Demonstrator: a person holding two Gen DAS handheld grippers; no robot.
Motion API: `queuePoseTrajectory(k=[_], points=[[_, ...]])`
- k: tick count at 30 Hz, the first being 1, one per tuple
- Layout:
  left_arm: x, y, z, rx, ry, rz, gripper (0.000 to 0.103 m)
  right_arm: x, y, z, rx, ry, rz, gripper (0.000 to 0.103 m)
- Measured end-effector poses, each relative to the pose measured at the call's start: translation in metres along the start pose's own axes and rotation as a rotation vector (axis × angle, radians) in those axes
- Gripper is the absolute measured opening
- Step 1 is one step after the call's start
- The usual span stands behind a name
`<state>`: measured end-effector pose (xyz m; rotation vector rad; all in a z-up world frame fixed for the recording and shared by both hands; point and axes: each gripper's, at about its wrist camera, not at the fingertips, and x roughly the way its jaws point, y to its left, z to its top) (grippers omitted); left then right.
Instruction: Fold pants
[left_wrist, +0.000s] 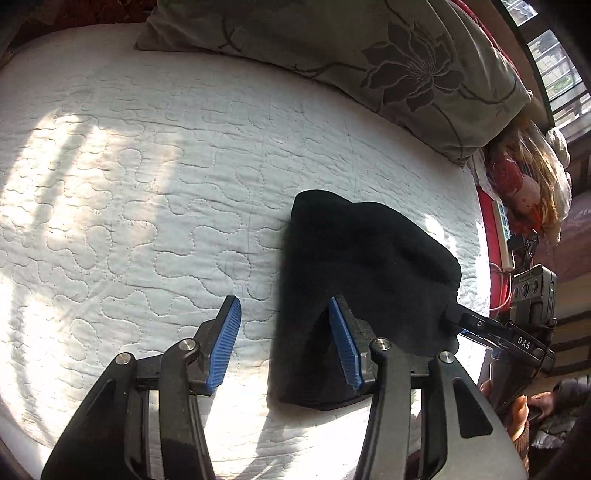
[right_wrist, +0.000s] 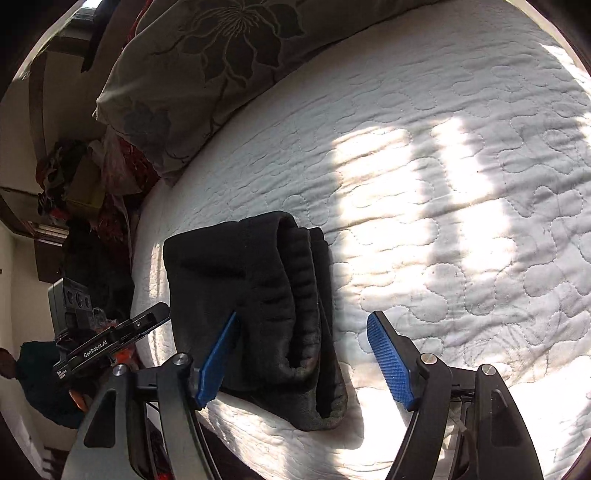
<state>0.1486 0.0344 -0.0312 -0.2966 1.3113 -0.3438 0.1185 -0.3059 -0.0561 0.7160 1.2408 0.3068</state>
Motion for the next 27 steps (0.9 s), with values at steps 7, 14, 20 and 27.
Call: queuePoseTrajectory(k=[7,14,20,27], points=[[0.021,0.014,0.004,-0.083,0.061,-0.133,0.069,0.018,0.002,0.004,-0.003,0.056,0.122,0.075],[0.042,-0.009,0.006,-0.002,0.139,-0.264,0.087,0.018,-0.019,0.002,0.085,0.053,0.253,0.077],[0.048,-0.017,0.006,-0.004,0.136,-0.357,0.066,0.019,-0.019,0.001,0.078,0.023,0.219,0.059],[0.029,-0.016,0.002,-0.013,0.086,-0.364,0.024,0.011,0.004,-0.006,0.042,-0.026,0.151,0.030]])
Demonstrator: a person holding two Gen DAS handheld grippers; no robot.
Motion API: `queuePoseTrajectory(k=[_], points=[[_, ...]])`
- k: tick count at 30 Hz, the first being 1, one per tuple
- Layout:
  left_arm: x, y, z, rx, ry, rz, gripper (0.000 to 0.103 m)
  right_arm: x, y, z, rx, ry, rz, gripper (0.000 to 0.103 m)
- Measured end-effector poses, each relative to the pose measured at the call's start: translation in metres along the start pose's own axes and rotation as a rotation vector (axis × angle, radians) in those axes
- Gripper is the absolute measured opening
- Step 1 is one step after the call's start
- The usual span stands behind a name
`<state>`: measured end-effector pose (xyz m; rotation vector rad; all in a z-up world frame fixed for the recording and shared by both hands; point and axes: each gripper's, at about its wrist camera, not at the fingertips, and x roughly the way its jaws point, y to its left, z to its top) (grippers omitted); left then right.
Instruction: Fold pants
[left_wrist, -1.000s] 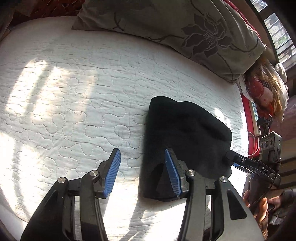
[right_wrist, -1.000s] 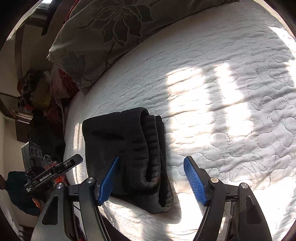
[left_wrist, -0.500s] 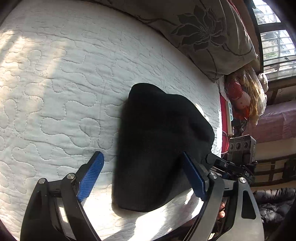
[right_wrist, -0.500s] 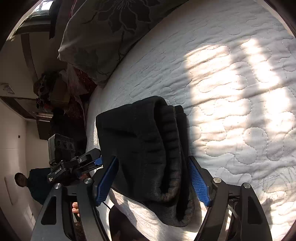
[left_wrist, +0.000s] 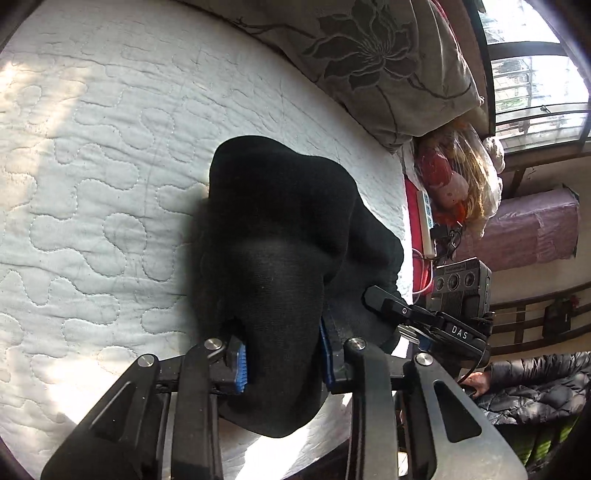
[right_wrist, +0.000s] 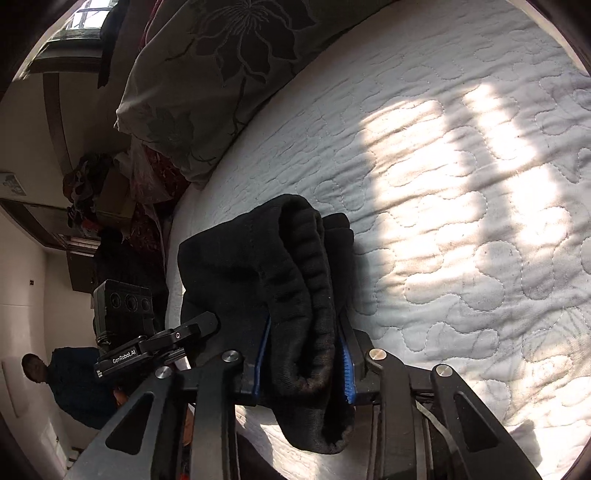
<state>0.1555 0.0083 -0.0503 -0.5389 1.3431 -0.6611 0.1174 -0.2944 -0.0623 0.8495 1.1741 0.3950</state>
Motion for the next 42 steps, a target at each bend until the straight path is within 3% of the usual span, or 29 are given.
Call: queuePoseTrajectory(k=[3,6,10,13,14,16,18,20,24,27,31,36,38,42], points=[[-0.027,-0.001,0.006,0.004,-0.041,-0.026,0.023,0.002,0.026,0.001,-0.008,-0.013,0.037,0.028],[-0.072,0.005,0.022,0.044,-0.115,0.042,0.023,0.021,0.067,0.008,-0.045,-0.004,0.087,0.027],[-0.111,0.032,0.038,0.064,-0.143,0.191,0.024,0.074,0.112,0.013,-0.073,0.017,0.102,0.028],[-0.111,0.061,0.047,0.072,-0.135,0.351,0.026,0.120,0.135,0.012,-0.131,0.021,0.024,0.030],[-0.106,0.070,0.048,0.076,-0.129,0.410,0.031,0.133,0.140,0.010,-0.160,0.014,-0.032,0.033],[-0.095,0.082,0.048,0.106,-0.132,0.503,0.045,0.150,0.147,0.007,-0.228,-0.035,-0.146,0.051],[-0.091,0.085,0.045,0.154,-0.176,0.566,0.071,0.156,0.147,0.006,-0.258,-0.058,-0.163,0.051],[-0.092,0.086,0.043,0.167,-0.201,0.589,0.079,0.152,0.145,0.008,-0.239,-0.047,-0.149,0.052],[-0.125,0.089,0.030,0.117,-0.245,0.580,0.078,0.121,0.154,0.009,-0.245,-0.067,-0.159,0.056],[-0.148,0.080,0.008,0.106,-0.318,0.615,0.078,0.089,0.162,-0.012,-0.281,-0.088,-0.182,0.058],[-0.151,0.062,-0.029,0.087,-0.407,0.776,0.078,0.068,0.185,-0.052,-0.375,-0.113,-0.408,0.100],[-0.137,0.047,-0.074,0.071,-0.476,0.863,0.078,0.060,0.193,-0.100,-0.446,-0.125,-0.617,0.103],[-0.136,0.040,-0.088,0.064,-0.524,0.904,0.078,0.057,0.193,-0.120,-0.479,-0.168,-0.704,0.103],[-0.140,0.029,-0.107,0.073,-0.546,0.916,0.078,0.030,0.192,-0.154,-0.486,-0.308,-0.707,0.103]])
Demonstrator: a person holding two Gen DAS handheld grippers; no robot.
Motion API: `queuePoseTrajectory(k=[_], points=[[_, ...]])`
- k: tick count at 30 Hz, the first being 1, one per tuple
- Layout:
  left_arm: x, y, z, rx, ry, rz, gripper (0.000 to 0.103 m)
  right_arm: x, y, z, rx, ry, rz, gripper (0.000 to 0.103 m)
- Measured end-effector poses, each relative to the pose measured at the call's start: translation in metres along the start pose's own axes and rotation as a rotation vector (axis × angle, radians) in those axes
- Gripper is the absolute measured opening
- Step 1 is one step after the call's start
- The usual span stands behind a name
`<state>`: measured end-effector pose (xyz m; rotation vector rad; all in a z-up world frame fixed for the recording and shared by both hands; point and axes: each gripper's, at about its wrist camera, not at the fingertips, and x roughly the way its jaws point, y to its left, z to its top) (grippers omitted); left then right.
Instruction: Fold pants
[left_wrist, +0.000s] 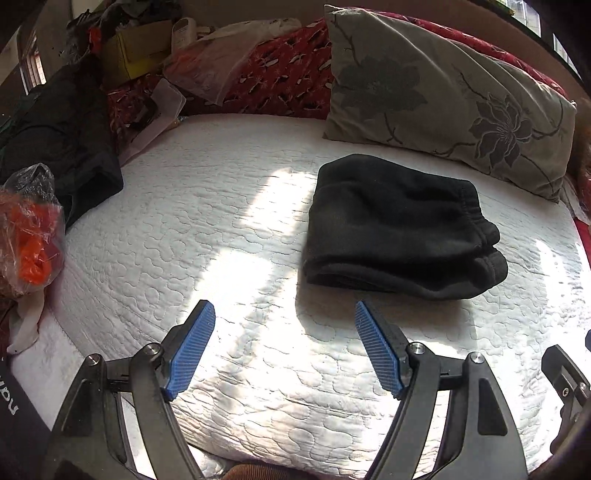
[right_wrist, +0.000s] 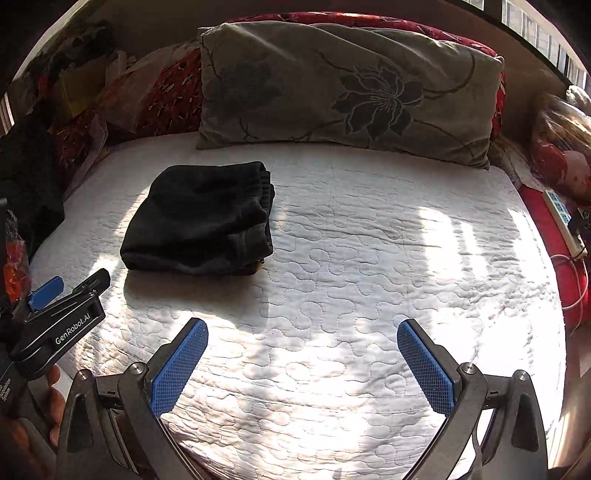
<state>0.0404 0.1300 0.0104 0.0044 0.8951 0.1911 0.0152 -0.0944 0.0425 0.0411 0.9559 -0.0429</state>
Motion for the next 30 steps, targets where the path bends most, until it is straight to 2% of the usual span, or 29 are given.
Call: queuePoseTrajectory(k=[11,14,30], points=[[-0.035,-0.018,-0.012,0.061,-0.069,-0.013,0.078,-0.050,-0.010,-0.016,0.062,-0.158,0.077,0.103],[-0.040,-0.025,-0.013,0.067,-0.068,-0.014,0.078,-0.056,-0.010,-0.018,0.049,-0.179,0.059,0.103],[-0.052,-0.047,-0.014,0.101,-0.061,-0.099,0.078,-0.057,-0.030,-0.023,0.070,-0.185,0.024,0.103]])
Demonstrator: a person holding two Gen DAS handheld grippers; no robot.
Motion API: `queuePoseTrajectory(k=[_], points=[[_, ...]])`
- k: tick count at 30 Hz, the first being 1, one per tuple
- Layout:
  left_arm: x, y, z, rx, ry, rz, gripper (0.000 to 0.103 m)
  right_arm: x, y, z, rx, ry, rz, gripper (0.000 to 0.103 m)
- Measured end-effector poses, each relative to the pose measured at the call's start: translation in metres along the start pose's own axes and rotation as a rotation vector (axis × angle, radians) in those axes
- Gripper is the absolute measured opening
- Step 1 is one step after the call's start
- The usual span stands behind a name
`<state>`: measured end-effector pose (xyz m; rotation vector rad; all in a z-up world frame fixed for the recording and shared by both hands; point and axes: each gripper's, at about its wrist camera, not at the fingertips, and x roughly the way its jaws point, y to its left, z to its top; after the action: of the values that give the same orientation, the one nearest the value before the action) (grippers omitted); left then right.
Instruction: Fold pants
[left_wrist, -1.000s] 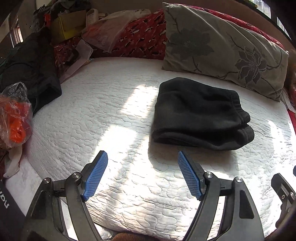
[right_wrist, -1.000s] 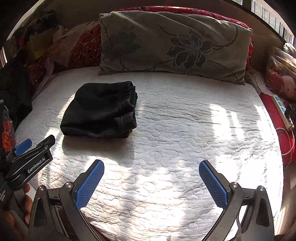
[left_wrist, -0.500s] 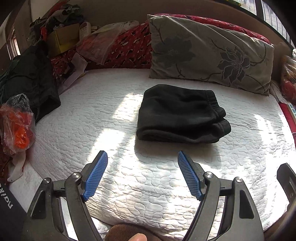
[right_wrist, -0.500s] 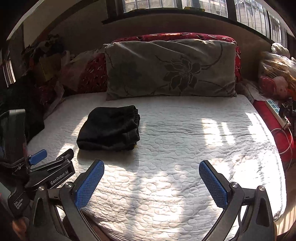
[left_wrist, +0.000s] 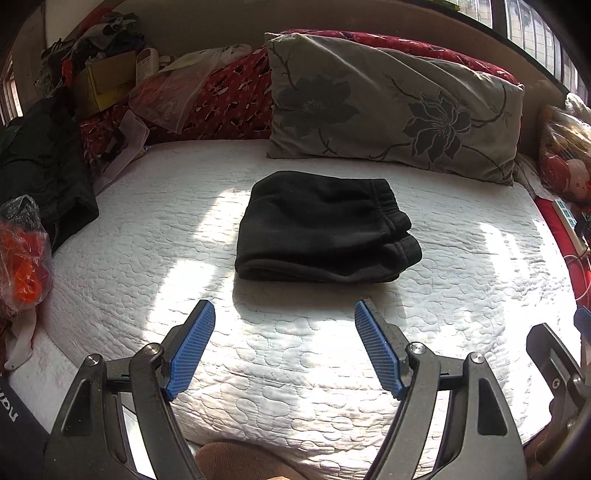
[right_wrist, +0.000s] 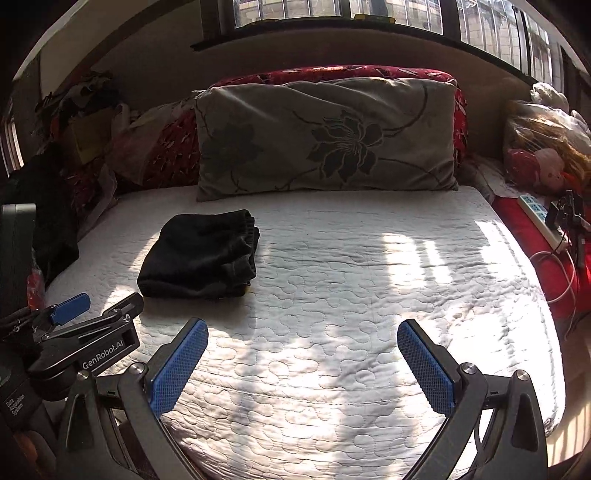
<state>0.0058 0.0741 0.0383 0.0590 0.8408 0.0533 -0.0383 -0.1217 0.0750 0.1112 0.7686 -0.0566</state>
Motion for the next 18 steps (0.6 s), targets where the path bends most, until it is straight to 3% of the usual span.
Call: queuePoseTrajectory(k=[18], points=[[0.012,0.000,-0.009,-0.012,0.051,-0.010,0.078,0.008,-0.004,-0.005,-0.008,0.017,-0.022,0.103]])
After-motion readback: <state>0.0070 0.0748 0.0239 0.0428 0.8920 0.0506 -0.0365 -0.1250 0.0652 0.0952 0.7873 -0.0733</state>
